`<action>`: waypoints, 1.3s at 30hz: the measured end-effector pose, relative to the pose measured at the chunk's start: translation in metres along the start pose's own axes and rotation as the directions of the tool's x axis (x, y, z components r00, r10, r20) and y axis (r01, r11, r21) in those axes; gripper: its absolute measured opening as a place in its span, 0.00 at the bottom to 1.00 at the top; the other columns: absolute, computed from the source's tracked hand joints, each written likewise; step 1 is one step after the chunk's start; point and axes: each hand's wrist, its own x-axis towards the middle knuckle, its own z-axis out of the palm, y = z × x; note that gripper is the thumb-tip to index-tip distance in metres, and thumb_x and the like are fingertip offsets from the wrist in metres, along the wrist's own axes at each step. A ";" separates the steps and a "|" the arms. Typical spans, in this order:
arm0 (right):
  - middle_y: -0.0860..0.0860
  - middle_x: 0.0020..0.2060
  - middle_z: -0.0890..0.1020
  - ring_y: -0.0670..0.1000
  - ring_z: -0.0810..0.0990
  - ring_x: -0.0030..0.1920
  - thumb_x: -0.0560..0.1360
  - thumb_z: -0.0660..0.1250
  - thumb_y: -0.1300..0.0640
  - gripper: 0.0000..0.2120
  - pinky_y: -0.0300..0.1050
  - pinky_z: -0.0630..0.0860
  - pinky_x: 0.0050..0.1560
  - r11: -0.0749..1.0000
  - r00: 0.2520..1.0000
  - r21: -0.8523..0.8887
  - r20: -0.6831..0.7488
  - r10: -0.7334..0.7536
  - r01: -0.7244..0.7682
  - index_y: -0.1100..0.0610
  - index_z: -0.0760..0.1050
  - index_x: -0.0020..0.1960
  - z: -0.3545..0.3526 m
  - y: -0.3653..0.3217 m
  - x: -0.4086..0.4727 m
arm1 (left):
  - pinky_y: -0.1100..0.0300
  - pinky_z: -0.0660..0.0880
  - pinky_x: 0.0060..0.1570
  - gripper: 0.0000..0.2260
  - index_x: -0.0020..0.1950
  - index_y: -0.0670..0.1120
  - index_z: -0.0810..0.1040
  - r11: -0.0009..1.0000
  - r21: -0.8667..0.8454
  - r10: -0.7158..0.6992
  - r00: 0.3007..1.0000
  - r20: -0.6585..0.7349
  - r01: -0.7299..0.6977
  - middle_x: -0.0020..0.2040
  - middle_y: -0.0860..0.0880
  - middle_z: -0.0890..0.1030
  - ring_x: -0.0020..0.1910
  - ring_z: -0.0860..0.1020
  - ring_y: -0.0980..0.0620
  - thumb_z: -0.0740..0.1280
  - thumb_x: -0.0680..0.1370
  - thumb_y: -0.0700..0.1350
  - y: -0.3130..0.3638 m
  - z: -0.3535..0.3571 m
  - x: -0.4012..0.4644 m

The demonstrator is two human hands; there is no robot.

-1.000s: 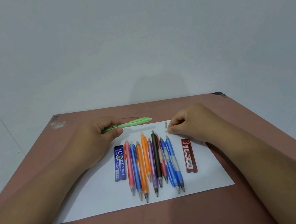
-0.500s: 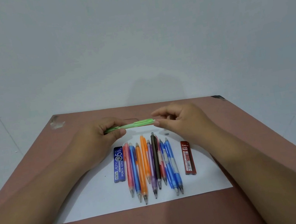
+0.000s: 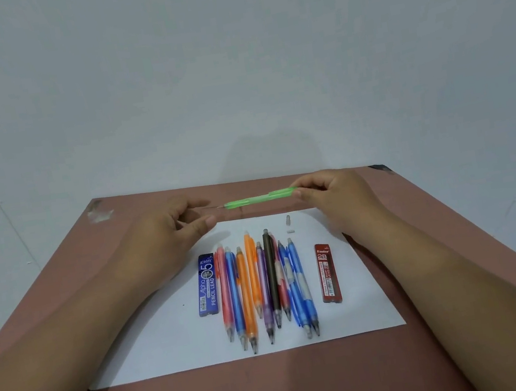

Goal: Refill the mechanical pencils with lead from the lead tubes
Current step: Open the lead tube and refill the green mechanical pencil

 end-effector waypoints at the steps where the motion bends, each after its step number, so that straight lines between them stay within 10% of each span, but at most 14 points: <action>1: 0.43 0.43 0.85 0.39 0.80 0.42 0.78 0.72 0.55 0.04 0.30 0.72 0.39 1.000 1.000 -0.022 0.004 0.020 -0.019 0.47 0.86 0.49 -0.001 0.003 0.002 | 0.59 0.77 0.42 0.18 0.58 0.62 0.75 1.000 -0.007 -0.011 1.000 0.014 0.011 0.47 0.59 0.81 0.47 0.80 0.58 0.63 0.71 0.65 -0.002 0.000 0.000; 18: 0.40 0.45 0.77 0.42 0.78 0.44 0.80 0.69 0.48 0.09 0.34 0.69 0.36 0.922 0.990 -0.386 0.141 0.023 0.034 0.47 0.84 0.57 0.003 0.017 0.007 | 0.58 0.81 0.41 0.15 0.52 0.64 0.77 0.999 0.034 0.015 0.995 0.102 -0.019 0.44 0.61 0.83 0.46 0.82 0.59 0.63 0.69 0.67 -0.005 0.001 -0.002; 28: 0.41 0.51 0.84 0.40 0.81 0.48 0.77 0.72 0.50 0.08 0.39 0.79 0.45 0.970 0.979 -0.227 0.157 0.127 -0.089 0.43 0.84 0.55 -0.012 0.006 -0.002 | 0.49 0.83 0.48 0.21 0.52 0.61 0.80 1.000 -0.004 0.022 0.993 0.117 -0.022 0.46 0.61 0.84 0.47 0.83 0.60 0.60 0.68 0.71 -0.009 -0.001 -0.003; 39: 0.39 0.48 0.83 0.42 0.77 0.45 0.73 0.78 0.57 0.15 0.33 0.74 0.49 0.947 0.800 -0.318 0.579 0.157 0.044 0.36 0.85 0.51 -0.063 -0.004 -0.016 | 0.51 0.80 0.49 0.26 0.51 0.55 0.82 0.997 0.075 0.029 0.994 0.103 -0.037 0.44 0.61 0.84 0.45 0.81 0.58 0.56 0.70 0.73 -0.007 -0.002 -0.002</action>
